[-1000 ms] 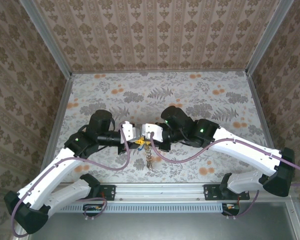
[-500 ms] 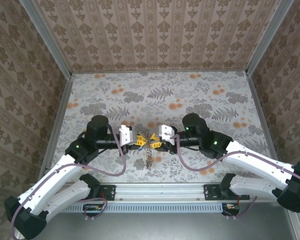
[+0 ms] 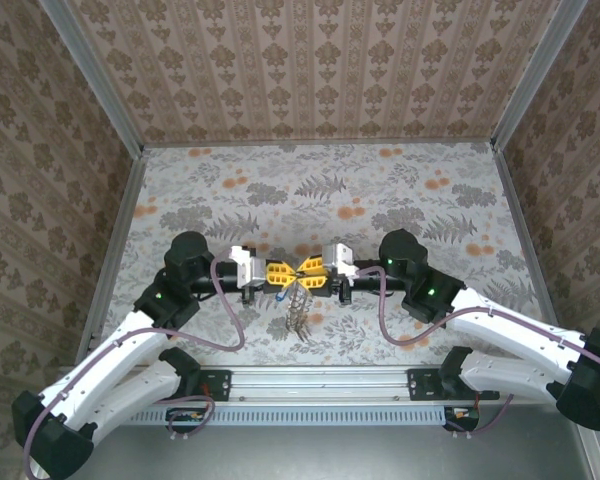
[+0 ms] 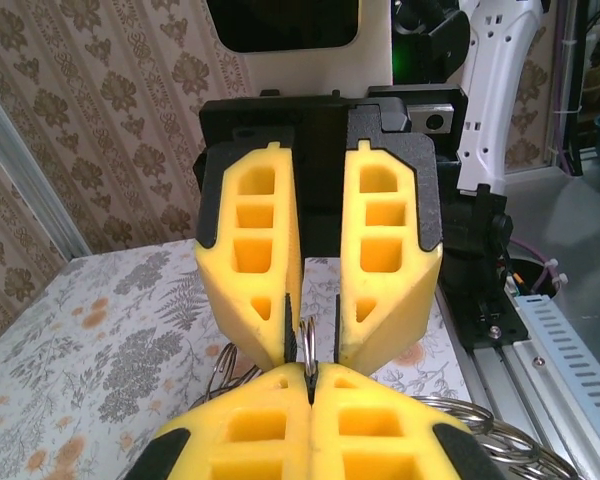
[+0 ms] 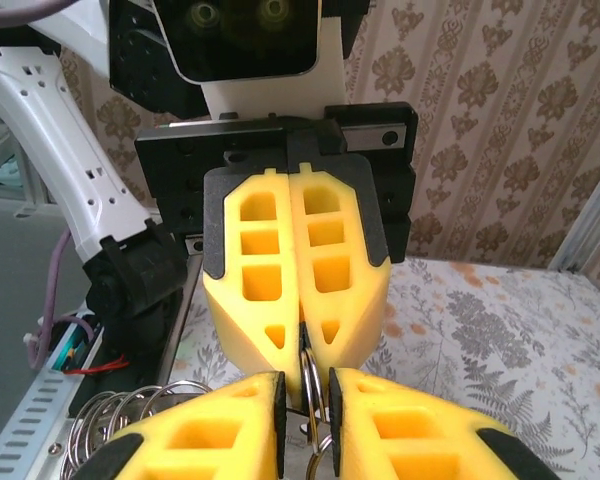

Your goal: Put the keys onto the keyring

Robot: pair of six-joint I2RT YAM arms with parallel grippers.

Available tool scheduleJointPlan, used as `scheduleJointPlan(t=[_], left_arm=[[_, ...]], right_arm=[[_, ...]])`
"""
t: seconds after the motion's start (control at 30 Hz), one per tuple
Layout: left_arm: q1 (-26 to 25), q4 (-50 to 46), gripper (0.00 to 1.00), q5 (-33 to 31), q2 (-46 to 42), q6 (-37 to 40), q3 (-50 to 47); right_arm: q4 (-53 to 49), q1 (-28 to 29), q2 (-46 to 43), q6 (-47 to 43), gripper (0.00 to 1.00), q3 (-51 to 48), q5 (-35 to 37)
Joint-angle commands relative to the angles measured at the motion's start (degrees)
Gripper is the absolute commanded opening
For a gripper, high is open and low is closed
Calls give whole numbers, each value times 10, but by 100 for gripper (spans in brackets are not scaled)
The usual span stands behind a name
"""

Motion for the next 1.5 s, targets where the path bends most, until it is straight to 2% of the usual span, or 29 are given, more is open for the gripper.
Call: scheduleJointPlan(t=[0.0,0.13,0.3,0.4,0.53,0.97,1.2,1.3,1.37,1.43,1.47], left_arm=[[1,73,0,20,-9,-25,-6],[2,105,0,15,-7,-45,-15],[2,119,0,18,-6,-56,-17],[2,131,0,16,-7,-63,-22],[3,150,0,11,-7,-72,-29],[0,177,0,6,-4,-85,-32],[-8,175,0,-8,8,-84,-34],[-9,139,3,-24,6,-73,-30],[-9,73,9,-37,-4,-49,-17],[-9,-9,21,-50,-16,-13,1],[-9,-52,23,-57,-22,7,11]], right_arm=[[34,-5,-11,16,23,-14,-10],[58,-9,-17,27,27,-34,-2],[85,-13,-26,46,10,-48,-6],[93,-14,-26,51,11,-50,-9],[107,-14,-25,61,22,-60,-2],[138,-13,-12,84,16,-67,1],[144,-14,-4,81,1,-60,-17],[117,-14,-9,63,0,-55,-19],[69,-13,-20,32,0,-45,-8],[5,-12,-33,-9,0,-30,17],[-38,-12,-38,-35,0,-19,34]])
